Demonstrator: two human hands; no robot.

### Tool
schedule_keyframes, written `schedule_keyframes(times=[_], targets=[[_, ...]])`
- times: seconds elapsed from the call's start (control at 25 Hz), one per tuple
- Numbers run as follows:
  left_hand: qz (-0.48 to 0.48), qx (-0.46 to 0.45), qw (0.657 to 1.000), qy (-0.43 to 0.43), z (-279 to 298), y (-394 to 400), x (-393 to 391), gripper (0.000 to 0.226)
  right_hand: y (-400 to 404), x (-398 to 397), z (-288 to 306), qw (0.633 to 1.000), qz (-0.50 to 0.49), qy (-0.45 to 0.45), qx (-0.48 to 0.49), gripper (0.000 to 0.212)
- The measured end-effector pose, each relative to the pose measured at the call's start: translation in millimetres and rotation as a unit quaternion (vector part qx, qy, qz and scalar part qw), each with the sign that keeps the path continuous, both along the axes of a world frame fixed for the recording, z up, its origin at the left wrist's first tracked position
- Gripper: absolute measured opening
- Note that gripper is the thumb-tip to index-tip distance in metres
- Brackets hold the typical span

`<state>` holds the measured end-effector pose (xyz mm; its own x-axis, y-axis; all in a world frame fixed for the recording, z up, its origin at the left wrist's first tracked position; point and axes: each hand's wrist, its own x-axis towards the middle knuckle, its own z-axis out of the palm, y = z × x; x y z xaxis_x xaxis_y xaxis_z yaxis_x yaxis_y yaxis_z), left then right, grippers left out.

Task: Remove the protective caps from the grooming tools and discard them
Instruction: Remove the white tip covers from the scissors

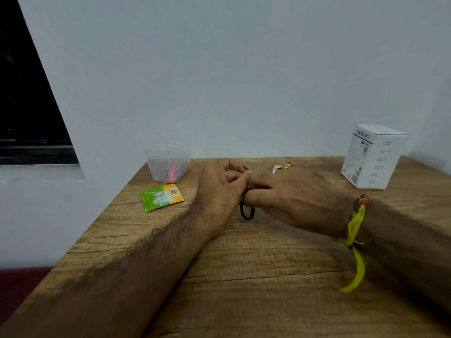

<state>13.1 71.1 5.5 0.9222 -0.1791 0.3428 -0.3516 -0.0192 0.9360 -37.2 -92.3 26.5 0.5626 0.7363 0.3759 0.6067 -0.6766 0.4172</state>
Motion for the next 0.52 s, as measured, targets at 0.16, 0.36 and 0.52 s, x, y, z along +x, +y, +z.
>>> schedule_keyframes(times=[0.16, 0.36, 0.52], targets=[[0.0, -0.014, 1.0, 0.011, 1.6, 0.1, -2.3, 0.006, 0.0, -0.3, -1.3, 1.0, 0.012, -0.016, -0.001, 0.019], [-0.001, -0.025, 1.0, 0.019, 1.3, -1.1, -3.0, 0.006, 1.9, -2.7, -0.7, 1.0, 0.002, 0.013, 0.012, 0.022], [0.017, -0.068, 0.997, 0.037, 2.0, -0.7, -2.2, 0.007, 4.6, -6.6, -2.6, 0.996, -0.029, 0.044, 0.067, 0.026]])
